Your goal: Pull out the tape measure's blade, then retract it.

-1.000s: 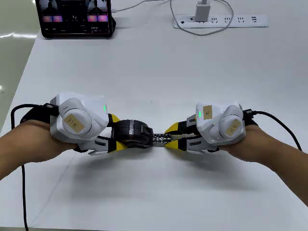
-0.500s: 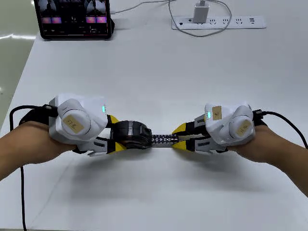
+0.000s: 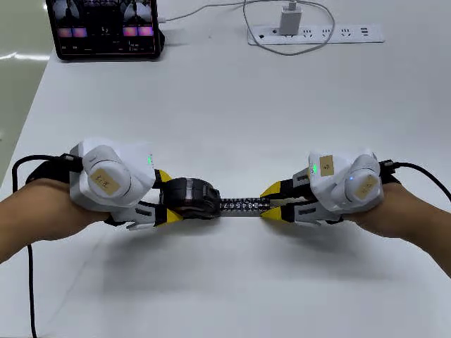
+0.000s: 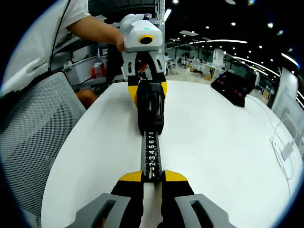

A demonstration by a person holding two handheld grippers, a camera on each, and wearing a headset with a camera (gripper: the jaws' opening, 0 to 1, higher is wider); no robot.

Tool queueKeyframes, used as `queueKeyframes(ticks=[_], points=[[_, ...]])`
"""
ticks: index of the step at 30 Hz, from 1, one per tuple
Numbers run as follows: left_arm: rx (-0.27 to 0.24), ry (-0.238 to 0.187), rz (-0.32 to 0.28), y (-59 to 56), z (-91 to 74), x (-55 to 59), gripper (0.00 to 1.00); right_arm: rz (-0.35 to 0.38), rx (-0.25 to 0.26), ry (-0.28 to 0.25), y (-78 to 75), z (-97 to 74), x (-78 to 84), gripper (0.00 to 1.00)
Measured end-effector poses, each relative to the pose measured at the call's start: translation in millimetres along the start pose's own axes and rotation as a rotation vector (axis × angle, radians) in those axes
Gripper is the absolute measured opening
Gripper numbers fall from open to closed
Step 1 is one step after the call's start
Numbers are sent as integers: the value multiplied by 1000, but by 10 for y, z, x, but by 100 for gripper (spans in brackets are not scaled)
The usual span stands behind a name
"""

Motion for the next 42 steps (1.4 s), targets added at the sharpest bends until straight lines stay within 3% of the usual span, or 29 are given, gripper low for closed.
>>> queueKeyframes(ticks=[42], points=[[-5, 1, -5, 0, 3, 6, 26, 3, 12, 64, -30, -361, 231, 9]])
Point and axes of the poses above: the centre of the closed fingertips' face, and the gripper's own axes: z roughly forward along the fingers, y roughly to its left, x roughly out of its underside, the point moved 8 cm from there along -z, roughly backward along the fingers, and after that the axes turned 7 degrees about z, right-handed, at the moved point
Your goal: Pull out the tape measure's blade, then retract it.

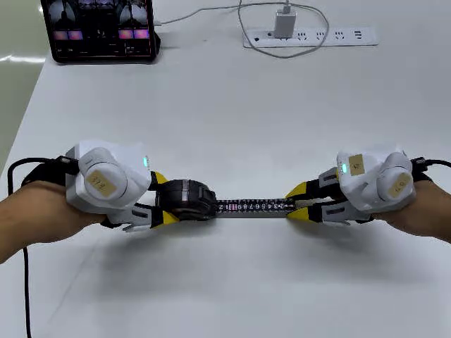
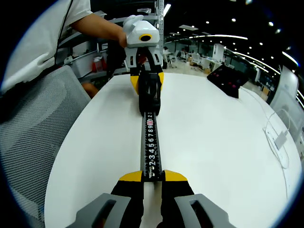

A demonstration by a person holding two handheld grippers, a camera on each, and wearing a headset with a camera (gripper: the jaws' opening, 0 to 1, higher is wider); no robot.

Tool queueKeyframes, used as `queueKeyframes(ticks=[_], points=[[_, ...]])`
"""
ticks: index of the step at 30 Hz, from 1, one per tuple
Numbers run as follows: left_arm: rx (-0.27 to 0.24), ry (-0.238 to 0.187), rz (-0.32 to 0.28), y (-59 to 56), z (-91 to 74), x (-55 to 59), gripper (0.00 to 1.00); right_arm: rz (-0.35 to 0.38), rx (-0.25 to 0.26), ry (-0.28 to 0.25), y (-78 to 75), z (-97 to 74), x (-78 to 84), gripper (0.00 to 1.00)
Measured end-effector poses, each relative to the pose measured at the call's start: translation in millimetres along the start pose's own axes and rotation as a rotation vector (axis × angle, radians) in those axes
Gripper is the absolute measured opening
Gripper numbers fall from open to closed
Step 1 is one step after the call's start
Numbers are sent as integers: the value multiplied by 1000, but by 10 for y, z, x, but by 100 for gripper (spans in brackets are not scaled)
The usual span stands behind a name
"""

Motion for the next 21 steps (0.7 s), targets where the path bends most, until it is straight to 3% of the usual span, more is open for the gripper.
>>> queueKeyframes(ticks=[21], points=[[-3, 0, -4, -10, -8, -11, 26, -3, 10, 21, -11, -166, 101, 9]])
Point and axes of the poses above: the centre of the closed fingertips' face, and the gripper's own axes: z roughly forward along the fingers, y roughly to its left, x roughly out of its underside, the point moved 8 cm from there along -z, roughly backward along the fingers, and after that the axes turned 7 degrees about z, right-handed, at the moved point
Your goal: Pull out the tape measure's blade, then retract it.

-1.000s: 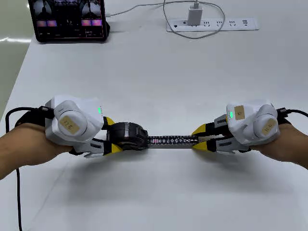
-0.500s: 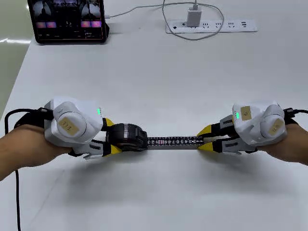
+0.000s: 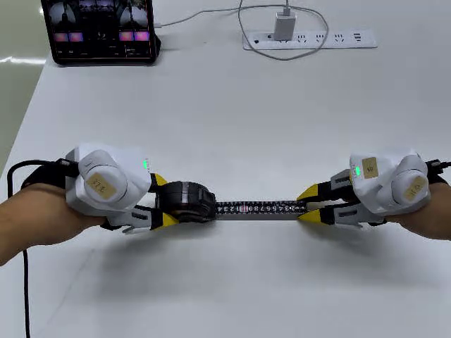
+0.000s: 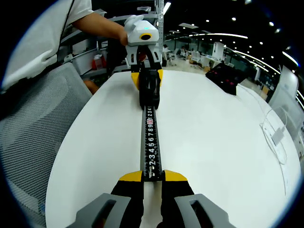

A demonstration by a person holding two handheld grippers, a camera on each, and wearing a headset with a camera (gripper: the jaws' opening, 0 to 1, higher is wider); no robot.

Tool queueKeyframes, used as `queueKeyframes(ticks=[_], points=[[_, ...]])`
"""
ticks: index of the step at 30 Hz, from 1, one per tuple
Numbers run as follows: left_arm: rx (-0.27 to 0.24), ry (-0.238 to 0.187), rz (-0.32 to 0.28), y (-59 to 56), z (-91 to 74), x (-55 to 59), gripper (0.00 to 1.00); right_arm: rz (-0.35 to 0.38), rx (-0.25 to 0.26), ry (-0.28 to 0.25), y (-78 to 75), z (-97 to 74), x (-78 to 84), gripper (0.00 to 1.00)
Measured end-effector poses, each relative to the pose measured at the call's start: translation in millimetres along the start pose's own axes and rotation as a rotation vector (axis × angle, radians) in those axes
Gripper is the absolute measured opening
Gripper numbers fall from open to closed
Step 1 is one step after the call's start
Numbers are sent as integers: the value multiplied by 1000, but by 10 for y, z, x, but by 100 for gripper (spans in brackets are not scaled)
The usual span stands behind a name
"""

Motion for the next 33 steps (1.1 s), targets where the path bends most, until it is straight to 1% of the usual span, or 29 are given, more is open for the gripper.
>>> queueKeyframes(ticks=[7, 19, 33], points=[[-1, 0, -4, -1, -3, -1, 26, 2, 10, 5, -15, -74, 61, 9], [-3, 2, 0, -4, 0, -2, 26, 8, 23, 28, -9, -189, 167, 9], [-5, 2, 3, 1, 9, 5, 26, 18, 23, 52, -6, -312, 279, 9]])
Point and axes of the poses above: the centre of the closed fingertips' face, and the gripper's own axes: z roughly forward along the fingers, y roughly to its left, x roughly out of its underside, the point moved 8 cm from there along -z, roughly backward along the fingers, and after that the axes turned 7 degrees about z, right-handed, at the moved point
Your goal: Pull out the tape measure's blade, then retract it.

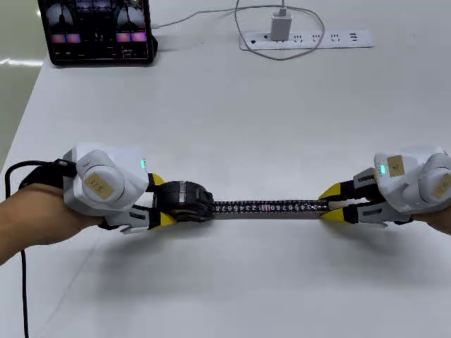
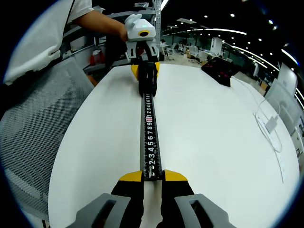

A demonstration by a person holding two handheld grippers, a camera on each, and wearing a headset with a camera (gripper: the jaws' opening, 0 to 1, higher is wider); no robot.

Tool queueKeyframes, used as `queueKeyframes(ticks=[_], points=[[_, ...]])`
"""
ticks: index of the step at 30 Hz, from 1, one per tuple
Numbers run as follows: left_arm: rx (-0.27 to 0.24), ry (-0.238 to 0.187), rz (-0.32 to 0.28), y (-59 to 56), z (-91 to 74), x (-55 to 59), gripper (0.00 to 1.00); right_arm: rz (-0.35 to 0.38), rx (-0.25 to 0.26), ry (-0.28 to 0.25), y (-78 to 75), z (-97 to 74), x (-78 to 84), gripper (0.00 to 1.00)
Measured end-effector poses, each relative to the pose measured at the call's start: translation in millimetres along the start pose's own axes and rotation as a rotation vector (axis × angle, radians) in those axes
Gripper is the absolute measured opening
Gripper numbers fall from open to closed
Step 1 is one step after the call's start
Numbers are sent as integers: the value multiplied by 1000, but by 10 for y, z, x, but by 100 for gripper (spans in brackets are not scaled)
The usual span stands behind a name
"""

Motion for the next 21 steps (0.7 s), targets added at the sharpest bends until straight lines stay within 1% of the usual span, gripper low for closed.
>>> queueKeyframes(ticks=[9, 21], points=[[1, 2, 0, -3, -3, -7, 26, 4, -1, 12, 2, -46, 39, 9], [1, 3, -2, -4, -7, -10, 26, -1, 1, 45, -33, -148, 122, 9]])
Point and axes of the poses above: the centre of the closed fingertips' face, and the gripper's own axes: z roughly forward along the fingers, y roughly to its left, x roughly out of its underside, the point moved 8 cm from there along -z, roughly backward along the fingers, and after that the axes turned 7 degrees about z, right-handed, at the moved point
